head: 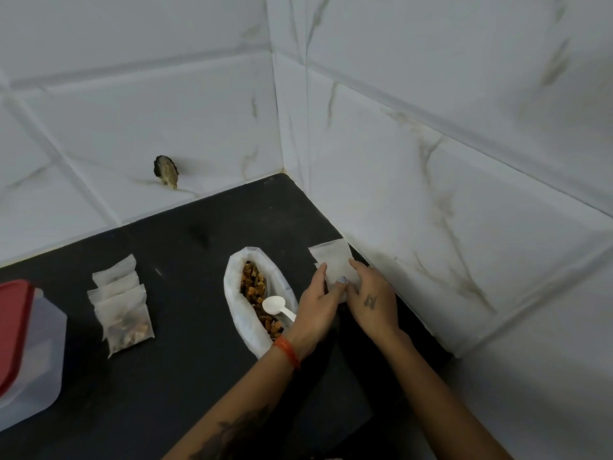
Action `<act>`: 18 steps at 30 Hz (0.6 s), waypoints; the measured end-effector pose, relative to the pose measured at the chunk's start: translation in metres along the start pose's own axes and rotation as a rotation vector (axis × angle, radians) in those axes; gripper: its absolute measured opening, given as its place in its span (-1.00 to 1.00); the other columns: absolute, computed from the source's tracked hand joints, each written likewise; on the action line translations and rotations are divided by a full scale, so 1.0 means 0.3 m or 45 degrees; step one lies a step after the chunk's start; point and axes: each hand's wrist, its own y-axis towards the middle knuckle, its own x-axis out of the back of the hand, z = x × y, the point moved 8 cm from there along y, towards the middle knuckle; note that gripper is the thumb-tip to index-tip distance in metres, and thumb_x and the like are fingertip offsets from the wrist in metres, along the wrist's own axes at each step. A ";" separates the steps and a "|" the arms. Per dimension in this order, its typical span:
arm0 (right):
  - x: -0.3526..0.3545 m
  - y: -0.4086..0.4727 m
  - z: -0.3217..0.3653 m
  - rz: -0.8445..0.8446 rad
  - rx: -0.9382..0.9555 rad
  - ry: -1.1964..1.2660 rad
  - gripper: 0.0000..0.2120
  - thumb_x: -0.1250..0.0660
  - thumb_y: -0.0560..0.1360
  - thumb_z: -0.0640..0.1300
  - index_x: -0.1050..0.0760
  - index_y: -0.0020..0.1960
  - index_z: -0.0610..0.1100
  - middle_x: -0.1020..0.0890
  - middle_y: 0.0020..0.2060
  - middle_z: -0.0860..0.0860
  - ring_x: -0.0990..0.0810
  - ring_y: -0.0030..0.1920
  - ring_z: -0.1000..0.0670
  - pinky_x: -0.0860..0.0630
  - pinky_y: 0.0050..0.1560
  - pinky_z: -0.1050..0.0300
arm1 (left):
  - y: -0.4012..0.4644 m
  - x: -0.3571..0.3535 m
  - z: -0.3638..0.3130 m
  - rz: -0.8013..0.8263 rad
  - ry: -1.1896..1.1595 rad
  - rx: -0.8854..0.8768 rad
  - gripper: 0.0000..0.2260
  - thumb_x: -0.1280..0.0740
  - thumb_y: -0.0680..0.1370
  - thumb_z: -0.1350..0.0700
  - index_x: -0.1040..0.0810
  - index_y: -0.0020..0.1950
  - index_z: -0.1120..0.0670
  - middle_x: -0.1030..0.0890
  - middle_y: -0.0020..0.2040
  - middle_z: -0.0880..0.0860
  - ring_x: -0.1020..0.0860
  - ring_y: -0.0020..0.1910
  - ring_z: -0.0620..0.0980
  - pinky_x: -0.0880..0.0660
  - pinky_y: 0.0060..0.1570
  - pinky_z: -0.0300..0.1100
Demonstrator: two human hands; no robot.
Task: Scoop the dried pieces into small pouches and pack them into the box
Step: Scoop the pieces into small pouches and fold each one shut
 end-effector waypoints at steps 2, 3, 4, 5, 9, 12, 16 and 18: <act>0.024 -0.009 0.041 -0.095 0.022 0.060 -0.60 -0.26 0.56 -0.09 -0.40 0.38 -0.14 -0.52 0.29 -0.07 -0.45 0.31 -0.04 -0.32 0.25 0.23 | -0.014 0.039 -0.005 -0.087 -0.057 -0.043 -0.52 -0.23 0.60 0.03 -0.19 0.50 0.02 -0.34 0.43 -0.04 -0.33 0.37 -0.14 -0.29 0.35 -0.24; 0.036 -0.016 0.065 -0.140 0.041 0.080 -0.61 -0.28 0.56 -0.08 -0.43 0.36 -0.15 -0.54 0.27 -0.07 -0.49 0.28 -0.03 -0.33 0.21 0.26 | -0.022 0.060 -0.007 -0.125 -0.075 -0.059 -0.54 -0.24 0.60 0.02 -0.24 0.48 0.00 -0.36 0.43 -0.03 -0.34 0.38 -0.11 -0.30 0.38 -0.14; 0.044 -0.023 0.092 -0.187 0.064 0.097 -0.63 -0.30 0.55 -0.08 -0.46 0.33 -0.16 -0.56 0.24 -0.07 -0.51 0.26 -0.03 -0.36 0.20 0.25 | -0.032 0.084 -0.012 -0.166 -0.089 -0.086 -0.57 -0.24 0.59 0.02 -0.28 0.45 -0.01 -0.40 0.40 -0.02 -0.37 0.36 -0.10 -0.32 0.38 -0.08; 0.051 -0.032 0.118 -0.228 0.085 0.127 -0.64 -0.32 0.53 -0.08 -0.49 0.29 -0.16 -0.58 0.21 -0.06 -0.53 0.22 -0.03 -0.40 0.20 0.21 | -0.044 0.111 -0.019 -0.215 -0.100 -0.106 -0.62 -0.24 0.59 0.03 -0.34 0.41 -0.01 -0.45 0.34 -0.03 -0.41 0.32 -0.11 -0.36 0.35 -0.08; 0.035 -0.066 0.211 -0.290 0.131 0.390 -0.76 -0.42 0.46 -0.17 -0.57 0.12 -0.12 -0.62 0.01 0.05 -0.57 -0.01 0.13 -0.46 -0.10 0.50 | -0.092 0.230 -0.034 -0.378 -0.193 -0.155 -0.80 -0.27 0.58 0.07 -0.48 0.20 -0.02 -0.54 0.17 -0.02 -0.49 0.21 -0.07 -0.46 0.24 -0.07; -0.004 -0.097 0.280 -0.238 0.149 0.465 -0.78 -0.45 0.41 -0.25 -0.54 0.02 -0.06 -0.52 -0.12 0.24 -0.53 -0.10 0.21 -0.43 -0.18 0.56 | -0.126 0.312 -0.015 -0.436 -0.265 -0.146 -0.75 -0.33 0.54 0.07 -0.45 0.20 0.01 -0.55 0.17 0.04 -0.53 0.18 0.01 -0.48 0.22 -0.01; -0.076 -0.159 0.377 -0.145 0.247 0.480 -0.71 -0.45 0.41 -0.26 -0.42 -0.03 0.03 -0.54 -0.14 0.17 -0.56 -0.14 0.21 -0.47 -0.17 0.50 | -0.190 0.416 0.006 -0.499 -0.278 -0.153 -0.42 -0.44 0.44 0.01 -0.27 0.39 -0.01 -0.52 0.19 -0.04 -0.55 0.12 -0.08 -0.50 0.18 -0.03; -0.118 -0.192 0.423 -0.079 0.313 0.508 -0.72 -0.44 0.42 -0.24 -0.41 -0.05 0.03 -0.53 -0.20 0.20 -0.56 -0.17 0.25 -0.46 -0.18 0.50 | -0.211 0.457 0.015 -0.490 -0.279 -0.158 -0.20 -0.47 0.35 -0.09 -0.14 0.48 -0.02 -0.49 0.28 -0.02 -0.53 0.18 -0.09 -0.47 0.22 -0.04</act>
